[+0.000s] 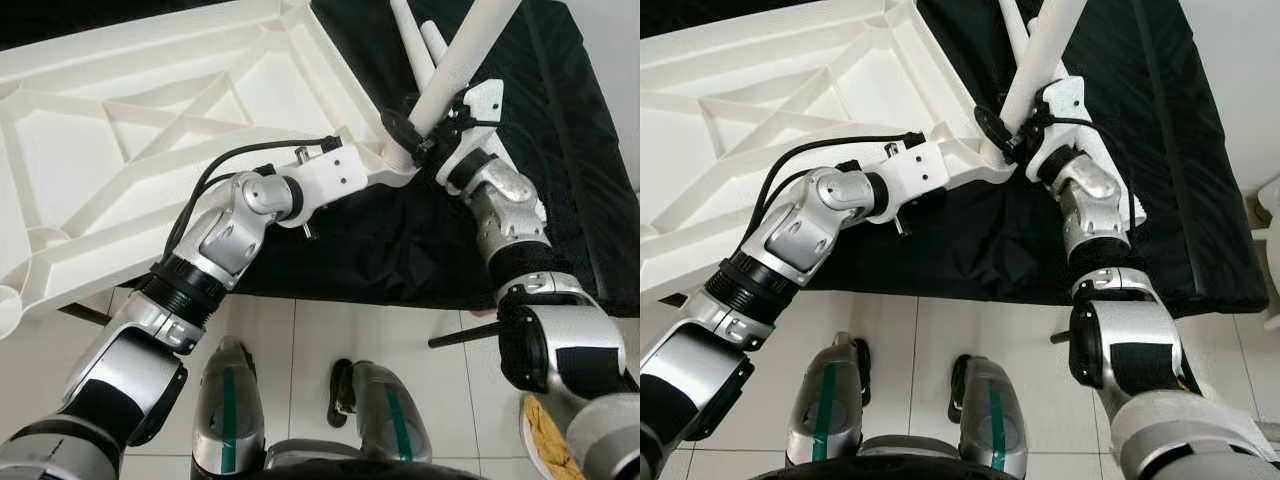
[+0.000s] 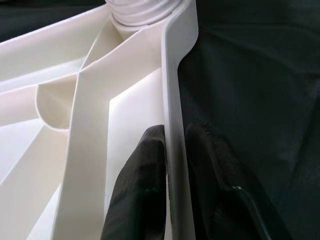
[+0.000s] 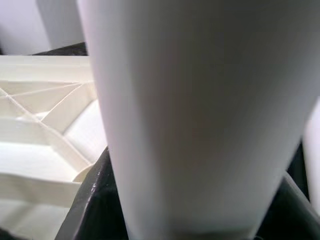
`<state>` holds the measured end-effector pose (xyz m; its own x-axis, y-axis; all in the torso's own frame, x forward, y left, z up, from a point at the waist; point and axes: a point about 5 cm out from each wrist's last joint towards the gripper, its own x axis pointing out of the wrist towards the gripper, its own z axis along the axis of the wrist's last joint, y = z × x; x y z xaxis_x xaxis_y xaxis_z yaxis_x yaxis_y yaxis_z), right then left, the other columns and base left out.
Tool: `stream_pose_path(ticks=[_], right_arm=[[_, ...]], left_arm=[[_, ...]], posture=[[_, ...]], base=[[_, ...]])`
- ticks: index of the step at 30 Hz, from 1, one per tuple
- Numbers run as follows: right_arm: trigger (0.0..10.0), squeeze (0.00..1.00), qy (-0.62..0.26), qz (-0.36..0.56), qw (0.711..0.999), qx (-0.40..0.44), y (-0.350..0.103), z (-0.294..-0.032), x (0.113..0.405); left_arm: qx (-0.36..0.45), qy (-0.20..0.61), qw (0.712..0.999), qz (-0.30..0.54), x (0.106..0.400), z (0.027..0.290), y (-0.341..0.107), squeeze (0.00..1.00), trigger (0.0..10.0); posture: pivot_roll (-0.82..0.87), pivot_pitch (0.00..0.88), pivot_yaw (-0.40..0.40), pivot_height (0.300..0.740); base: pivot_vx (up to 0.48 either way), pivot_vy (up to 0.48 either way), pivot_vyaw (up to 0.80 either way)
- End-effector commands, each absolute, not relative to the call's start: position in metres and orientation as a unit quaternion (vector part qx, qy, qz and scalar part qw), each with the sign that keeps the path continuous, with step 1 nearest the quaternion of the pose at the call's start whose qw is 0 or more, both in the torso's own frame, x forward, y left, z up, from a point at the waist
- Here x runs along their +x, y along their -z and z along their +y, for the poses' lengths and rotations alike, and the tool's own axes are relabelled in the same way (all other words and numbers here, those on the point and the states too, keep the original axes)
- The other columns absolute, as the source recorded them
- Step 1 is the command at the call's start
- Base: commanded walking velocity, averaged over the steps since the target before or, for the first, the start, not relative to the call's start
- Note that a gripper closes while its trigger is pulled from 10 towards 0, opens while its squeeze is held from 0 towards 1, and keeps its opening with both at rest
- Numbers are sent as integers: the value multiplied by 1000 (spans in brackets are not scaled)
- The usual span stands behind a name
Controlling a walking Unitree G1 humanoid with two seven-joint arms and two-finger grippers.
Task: Building children table
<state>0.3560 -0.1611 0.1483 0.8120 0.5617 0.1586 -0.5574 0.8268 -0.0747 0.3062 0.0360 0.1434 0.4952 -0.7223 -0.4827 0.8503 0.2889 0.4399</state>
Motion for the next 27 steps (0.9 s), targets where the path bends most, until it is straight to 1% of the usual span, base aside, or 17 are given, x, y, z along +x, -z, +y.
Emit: stream_pose_path(ticks=[1, 5, 10, 12, 13, 15, 19, 20, 22, 27], right_arm=[[10000, 0, -280, -87, 956, -2, -147, -161, 355], [10000, 0, -207, -101, 973, 28, -148, -153, 349], [10000, 0, -177, -107, 977, 45, -149, -147, 346], [10000, 0, -142, -114, 981, 59, -150, -138, 343], [10000, 0, -142, -114, 981, 59, -150, -138, 343], [10000, 0, -97, -113, 986, 73, -152, -133, 340], [10000, 0, -68, -114, 988, 75, -154, -129, 336], [10000, 0, -28, -111, 990, 87, -156, -121, 332], [10000, 0, 6, -107, 991, 84, -157, -115, 329], [10000, 0, 7, -108, 991, 82, -157, -107, 326]], left_arm=[[340, 499, 792, 93, 303, 33, -141, 0, 10000], [338, 501, 792, 91, 302, 32, -141, 0, 10000], [337, 500, 792, 92, 302, 32, -141, 0, 10000], [337, 501, 792, 92, 300, 32, -140, 0, 10000], [337, 501, 792, 92, 300, 32, -140, 0, 10000], [337, 502, 792, 93, 300, 32, -140, 0, 10000], [336, 501, 792, 93, 299, 33, -139, 0, 10000], [336, 502, 791, 94, 299, 33, -139, 0, 10000], [337, 502, 791, 93, 298, 32, -139, 0, 10000], [337, 502, 791, 92, 299, 32, -139, 0, 10000]], posture=[[43, 58, -67, 740], [42, 66, -70, 740], [43, 65, -71, 740], [43, 66, -72, 740], [43, 66, -72, 740], [46, 67, -73, 740], [48, 69, -73, 740], [49, 71, -72, 740], [49, 74, -74, 740], [50, 75, -72, 740]], base=[[0, 0, 0], [0, 0, 0], [0, 0, 0], [0, 0, 0], [0, 0, 0], [0, 0, 0], [0, 0, 0], [0, 0, 0], [0, 0, 0], [0, 0, 0]])
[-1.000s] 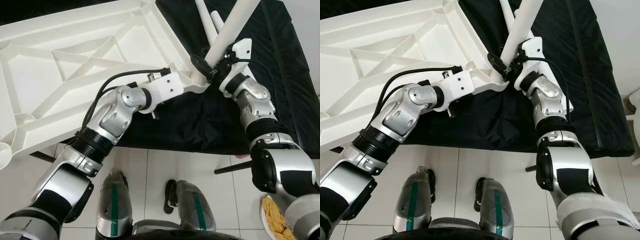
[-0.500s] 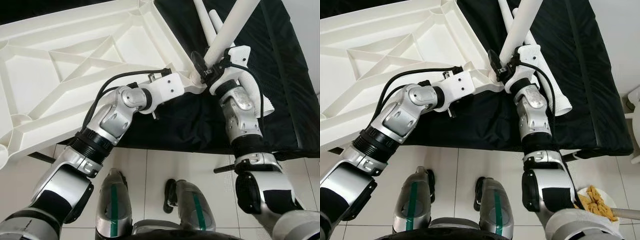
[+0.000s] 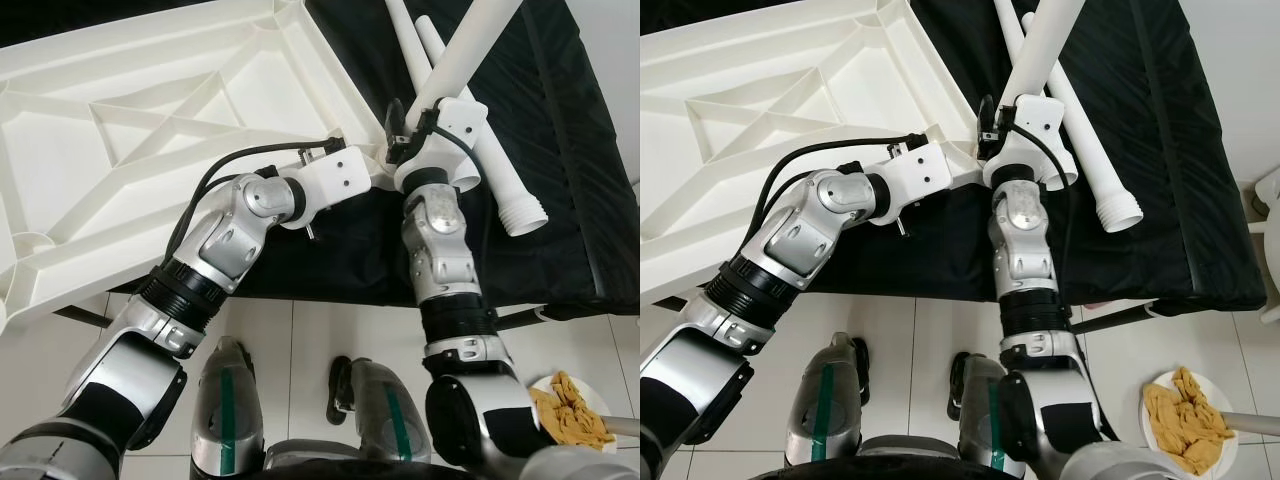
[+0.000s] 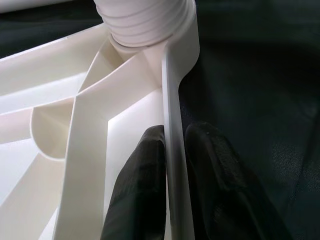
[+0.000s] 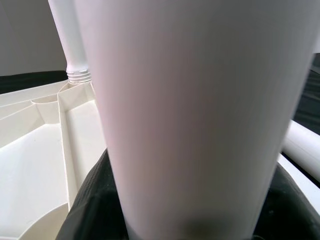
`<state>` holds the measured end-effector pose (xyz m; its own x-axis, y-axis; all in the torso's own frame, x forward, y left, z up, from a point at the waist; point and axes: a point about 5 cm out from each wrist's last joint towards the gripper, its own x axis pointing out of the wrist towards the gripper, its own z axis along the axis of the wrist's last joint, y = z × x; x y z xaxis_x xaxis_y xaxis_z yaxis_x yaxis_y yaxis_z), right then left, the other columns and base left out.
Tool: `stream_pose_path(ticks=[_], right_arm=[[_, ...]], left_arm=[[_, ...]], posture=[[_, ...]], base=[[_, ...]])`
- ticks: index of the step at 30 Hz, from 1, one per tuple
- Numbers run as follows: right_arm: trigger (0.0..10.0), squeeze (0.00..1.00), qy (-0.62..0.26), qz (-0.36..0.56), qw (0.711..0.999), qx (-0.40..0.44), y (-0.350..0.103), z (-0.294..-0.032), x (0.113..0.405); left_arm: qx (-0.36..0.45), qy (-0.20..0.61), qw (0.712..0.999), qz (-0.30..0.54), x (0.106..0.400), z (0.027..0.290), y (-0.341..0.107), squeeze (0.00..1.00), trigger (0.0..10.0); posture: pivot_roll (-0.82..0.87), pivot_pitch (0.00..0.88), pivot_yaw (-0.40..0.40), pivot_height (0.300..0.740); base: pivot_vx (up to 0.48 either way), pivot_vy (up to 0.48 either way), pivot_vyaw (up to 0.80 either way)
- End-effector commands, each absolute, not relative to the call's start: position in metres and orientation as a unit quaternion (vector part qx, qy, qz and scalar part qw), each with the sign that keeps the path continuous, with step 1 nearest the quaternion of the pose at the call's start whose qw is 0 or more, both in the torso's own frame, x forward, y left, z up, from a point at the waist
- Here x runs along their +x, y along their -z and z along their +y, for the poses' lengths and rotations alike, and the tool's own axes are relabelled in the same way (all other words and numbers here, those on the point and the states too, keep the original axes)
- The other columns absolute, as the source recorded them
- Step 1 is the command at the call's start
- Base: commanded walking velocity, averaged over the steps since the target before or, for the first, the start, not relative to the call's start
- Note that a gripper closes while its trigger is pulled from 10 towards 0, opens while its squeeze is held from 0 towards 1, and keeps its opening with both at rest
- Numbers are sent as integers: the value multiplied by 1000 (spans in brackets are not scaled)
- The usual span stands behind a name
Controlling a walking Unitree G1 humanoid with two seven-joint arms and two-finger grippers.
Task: Building children table
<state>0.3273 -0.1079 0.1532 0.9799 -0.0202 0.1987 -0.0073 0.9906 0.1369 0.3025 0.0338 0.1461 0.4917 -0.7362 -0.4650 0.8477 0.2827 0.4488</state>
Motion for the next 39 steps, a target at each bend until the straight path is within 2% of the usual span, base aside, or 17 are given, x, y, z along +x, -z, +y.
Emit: stream_pose_path(ticks=[1, 11, 12, 24, 25, 26, 34, 36, 39], right_arm=[[10000, 0, 4, -106, 991, 77, -157, -106, 325], [10000, 0, 15, -90, 994, 66, -155, -110, 322], [10000, 1000, 16, -88, 994, 68, -154, -111, 322], [10000, 1000, 4, -102, 993, 67, -157, -121, 321], [10000, 227, -8, -104, 992, 65, -158, -122, 321], [10000, 0, -28, -107, 992, 60, -158, -126, 321], [10000, 0, -72, -94, 992, 51, -152, -135, 324], [10000, 0, -122, -88, 987, 55, -148, -133, 324], [10000, 0, -140, -87, 985, 56, -147, -132, 324]], left_arm=[[337, 502, 791, 92, 299, 32, -140, 0, 10000], [338, 501, 791, 92, 299, 33, -140, 0, 10000], [338, 501, 791, 92, 299, 33, -139, 0, 10000], [339, 499, 792, 94, 299, 35, -138, 0, 10000], [339, 499, 792, 94, 299, 34, -138, 0, 10000], [339, 498, 792, 93, 299, 34, -139, 0, 10000], [341, 497, 792, 91, 300, 34, -139, 0, 10000], [342, 499, 792, 90, 301, 33, -139, 0, 10000], [342, 499, 791, 89, 301, 33, -139, 0, 10000]], posture=[[51, 74, -72, 740], [52, 62, -68, 740], [52, 61, -68, 740], [59, 49, -75, 740], [59, 49, -75, 740], [58, 39, -76, 740], [56, 32, -76, 740], [55, 28, -76, 740], [55, 28, -76, 740]], base=[[0, 0, 0], [0, 0, 0], [0, 0, 0], [0, 0, 0], [0, 0, 0], [0, 0, 0], [0, 0, 0], [0, 0, 0], [0, 0, 0]])
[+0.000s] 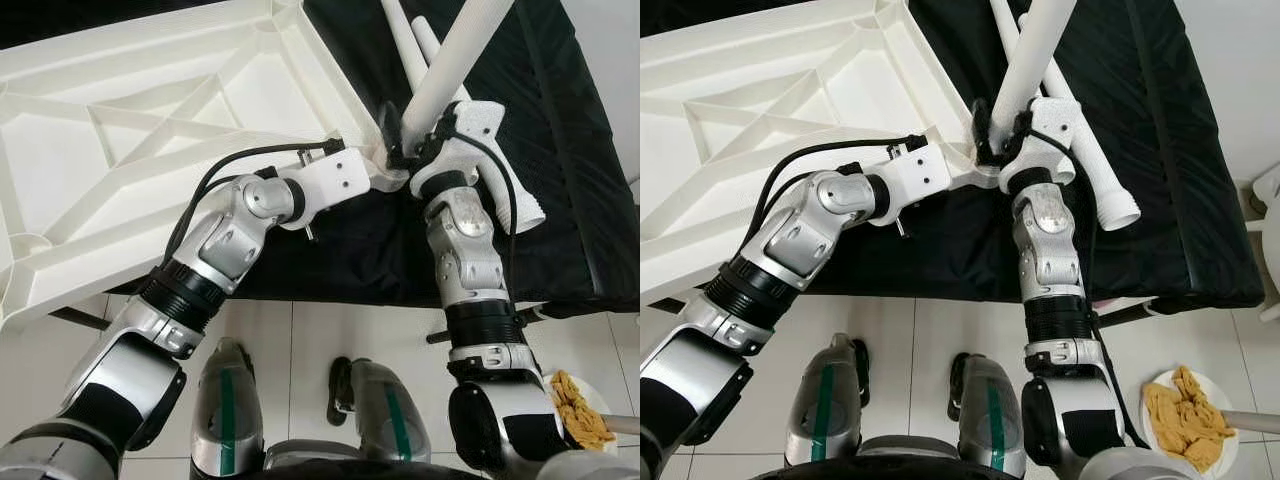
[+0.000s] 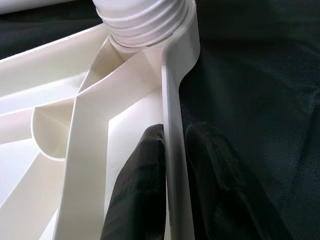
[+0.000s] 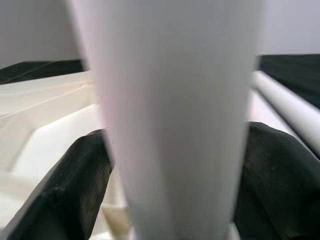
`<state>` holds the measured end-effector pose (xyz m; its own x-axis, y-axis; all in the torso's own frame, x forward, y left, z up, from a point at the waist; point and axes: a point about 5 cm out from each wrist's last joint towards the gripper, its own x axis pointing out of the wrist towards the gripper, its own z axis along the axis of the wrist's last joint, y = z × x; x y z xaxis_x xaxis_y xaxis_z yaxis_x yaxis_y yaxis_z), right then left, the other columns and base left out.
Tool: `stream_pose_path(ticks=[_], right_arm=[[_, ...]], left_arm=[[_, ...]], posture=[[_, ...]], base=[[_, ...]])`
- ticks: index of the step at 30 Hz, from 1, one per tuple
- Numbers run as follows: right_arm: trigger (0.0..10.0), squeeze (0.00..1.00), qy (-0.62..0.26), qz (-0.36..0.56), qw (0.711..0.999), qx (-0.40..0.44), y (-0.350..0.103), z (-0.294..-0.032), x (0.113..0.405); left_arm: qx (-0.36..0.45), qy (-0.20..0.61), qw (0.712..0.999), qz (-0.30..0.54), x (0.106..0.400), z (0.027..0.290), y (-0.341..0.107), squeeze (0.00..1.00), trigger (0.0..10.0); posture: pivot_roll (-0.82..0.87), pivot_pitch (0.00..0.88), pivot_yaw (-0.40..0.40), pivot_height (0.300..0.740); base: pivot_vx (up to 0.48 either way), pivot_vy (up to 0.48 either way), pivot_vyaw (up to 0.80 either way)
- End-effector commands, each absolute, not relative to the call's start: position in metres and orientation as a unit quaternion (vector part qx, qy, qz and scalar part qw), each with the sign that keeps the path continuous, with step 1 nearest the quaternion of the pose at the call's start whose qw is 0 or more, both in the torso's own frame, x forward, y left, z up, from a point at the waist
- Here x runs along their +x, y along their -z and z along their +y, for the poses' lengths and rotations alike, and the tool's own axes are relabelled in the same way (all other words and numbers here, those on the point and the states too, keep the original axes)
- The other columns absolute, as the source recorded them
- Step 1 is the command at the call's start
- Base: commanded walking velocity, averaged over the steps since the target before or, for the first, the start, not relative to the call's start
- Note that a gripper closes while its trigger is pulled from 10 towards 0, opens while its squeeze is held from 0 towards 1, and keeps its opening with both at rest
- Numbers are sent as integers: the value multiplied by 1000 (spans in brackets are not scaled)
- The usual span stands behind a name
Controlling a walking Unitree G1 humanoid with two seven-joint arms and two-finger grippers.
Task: Building children table
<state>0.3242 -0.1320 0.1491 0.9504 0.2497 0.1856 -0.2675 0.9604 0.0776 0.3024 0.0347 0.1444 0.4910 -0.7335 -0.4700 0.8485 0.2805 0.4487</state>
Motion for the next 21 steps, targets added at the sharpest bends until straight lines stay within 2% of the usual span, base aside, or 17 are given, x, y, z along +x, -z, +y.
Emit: stream_pose_path(ticks=[1, 2, 4, 9, 21], right_arm=[[10000, 0, -158, -87, 982, 54, -146, -133, 324], [10000, 0, -158, -87, 982, 54, -146, -133, 324], [10000, 0, -224, -78, 971, 38, -142, -138, 324], [10000, 0, -267, -63, 962, 14, -136, -149, 327], [10000, 0, -300, -39, 953, -14, -133, -173, 340]], left_arm=[[342, 499, 791, 89, 301, 33, -139, 0, 10000], [342, 499, 791, 89, 301, 33, -139, 0, 10000], [343, 499, 791, 88, 301, 33, -139, 0, 10000], [346, 500, 789, 88, 301, 34, -139, 0, 10000], [348, 500, 788, 87, 303, 35, -141, 0, 10000]], posture=[[60, 18, -76, 740], [60, 18, -76, 740], [59, 13, -73, 740], [61, 8, -67, 740], [61, 11, -54, 740]], base=[[0, 0, 0], [0, 0, 0], [0, 0, 0], [0, 0, 0], [0, 0, 0]])
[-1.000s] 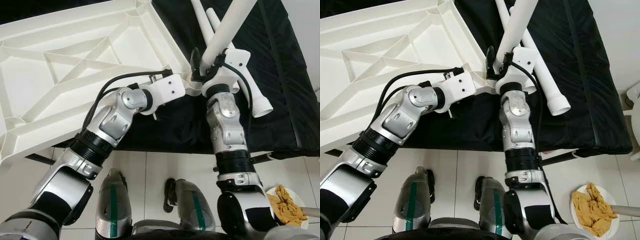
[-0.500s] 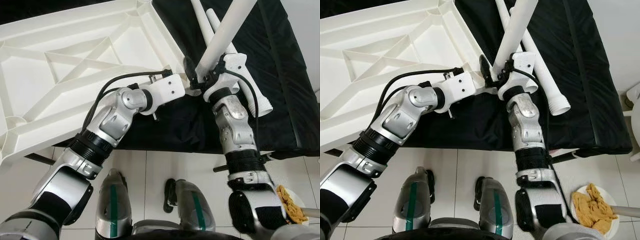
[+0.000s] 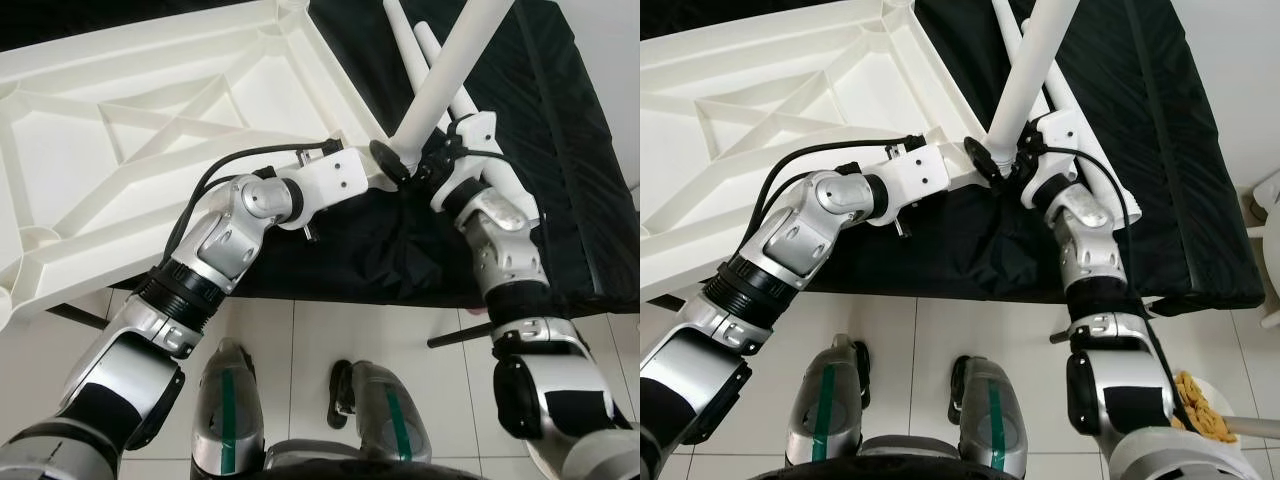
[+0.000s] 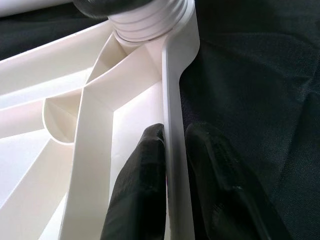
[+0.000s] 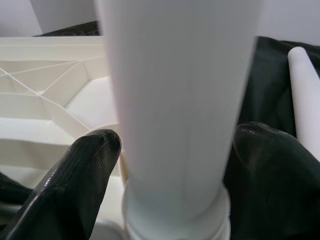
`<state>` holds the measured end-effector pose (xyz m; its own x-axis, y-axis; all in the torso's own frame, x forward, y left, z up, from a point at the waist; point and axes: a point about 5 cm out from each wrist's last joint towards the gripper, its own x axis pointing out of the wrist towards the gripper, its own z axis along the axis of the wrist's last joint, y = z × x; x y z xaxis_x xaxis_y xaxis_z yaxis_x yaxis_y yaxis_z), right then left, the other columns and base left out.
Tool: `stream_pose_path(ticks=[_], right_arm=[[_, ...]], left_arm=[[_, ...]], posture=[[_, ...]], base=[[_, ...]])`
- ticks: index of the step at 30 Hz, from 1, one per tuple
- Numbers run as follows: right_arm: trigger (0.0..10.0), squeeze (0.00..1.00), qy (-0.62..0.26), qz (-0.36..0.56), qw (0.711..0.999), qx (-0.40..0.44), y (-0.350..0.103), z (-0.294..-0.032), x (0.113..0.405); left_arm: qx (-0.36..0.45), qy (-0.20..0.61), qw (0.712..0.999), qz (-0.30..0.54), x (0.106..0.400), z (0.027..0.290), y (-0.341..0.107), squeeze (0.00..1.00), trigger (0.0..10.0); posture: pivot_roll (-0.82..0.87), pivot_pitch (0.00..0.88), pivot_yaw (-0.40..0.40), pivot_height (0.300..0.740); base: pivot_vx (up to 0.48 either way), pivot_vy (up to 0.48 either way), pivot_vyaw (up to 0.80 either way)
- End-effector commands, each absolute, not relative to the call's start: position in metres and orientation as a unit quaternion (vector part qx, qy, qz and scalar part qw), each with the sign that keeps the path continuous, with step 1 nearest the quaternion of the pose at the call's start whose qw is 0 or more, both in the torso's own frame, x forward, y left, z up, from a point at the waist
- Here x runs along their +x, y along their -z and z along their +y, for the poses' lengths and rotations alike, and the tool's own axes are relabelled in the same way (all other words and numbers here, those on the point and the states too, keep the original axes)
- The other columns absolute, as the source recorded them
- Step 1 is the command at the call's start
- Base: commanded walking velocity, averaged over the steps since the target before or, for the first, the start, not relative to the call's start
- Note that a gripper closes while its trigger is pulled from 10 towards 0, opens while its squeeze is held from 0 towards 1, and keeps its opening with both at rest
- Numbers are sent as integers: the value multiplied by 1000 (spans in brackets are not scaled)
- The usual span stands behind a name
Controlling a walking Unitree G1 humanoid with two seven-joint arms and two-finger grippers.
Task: Building children table
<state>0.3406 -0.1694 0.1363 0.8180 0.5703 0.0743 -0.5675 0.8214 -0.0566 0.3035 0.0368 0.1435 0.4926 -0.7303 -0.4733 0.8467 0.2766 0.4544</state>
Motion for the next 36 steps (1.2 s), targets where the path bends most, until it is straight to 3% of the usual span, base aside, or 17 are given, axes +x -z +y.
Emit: stream_pose_path(ticks=[1, 19, 20, 21, 22, 25, 26, 34, 35, 36], right_arm=[[10000, 0, -302, -38, 952, -13, -134, -174, 342], [10000, 0, -331, -51, 942, -12, -143, -178, 355], [4667, 0, -331, -51, 942, -13, -143, -179, 356], [4667, 0, -331, -51, 942, -13, -143, -179, 356], [2980, 0, -332, -51, 942, -13, -143, -180, 356], [2157, 0, -331, -51, 942, -14, -144, -181, 356], [0, 0, -333, -51, 942, -14, -143, -182, 356], [0, 0, -342, -49, 938, -8, -140, -182, 355], [10000, 0, -343, -49, 938, -7, -139, -181, 354], [10000, 0, -343, -49, 938, -7, -139, -181, 354]], left_arm=[[348, 500, 788, 86, 303, 35, -141, 0, 10000], [350, 498, 789, 87, 304, 37, -142, 0, 10000], [350, 498, 788, 87, 304, 37, -142, 0, 10000], [350, 498, 788, 87, 304, 37, -142, 0, 10000], [350, 499, 788, 86, 304, 37, -143, 0, 10000], [350, 499, 788, 86, 303, 37, -143, 0, 10000], [349, 499, 788, 86, 303, 36, -142, 0, 10000], [348, 501, 788, 86, 303, 36, -143, 0, 10000], [348, 501, 788, 87, 303, 36, -143, 0, 10000], [348, 501, 788, 87, 303, 36, -143, 0, 10000]], posture=[[60, 13, -53, 740], [65, 31, -47, 740], [64, 32, -47, 740], [64, 32, -47, 740], [64, 33, -47, 740], [62, 34, -46, 740], [61, 36, -47, 740], [60, 43, -43, 740], [62, 44, -44, 740], [62, 44, -44, 740]], base=[[0, 0, 0], [0, 0, 0], [0, 0, 0], [0, 0, 0], [0, 0, 0], [0, 0, 0], [0, 0, 0], [0, 0, 0], [0, 0, 0], [0, 0, 0]])
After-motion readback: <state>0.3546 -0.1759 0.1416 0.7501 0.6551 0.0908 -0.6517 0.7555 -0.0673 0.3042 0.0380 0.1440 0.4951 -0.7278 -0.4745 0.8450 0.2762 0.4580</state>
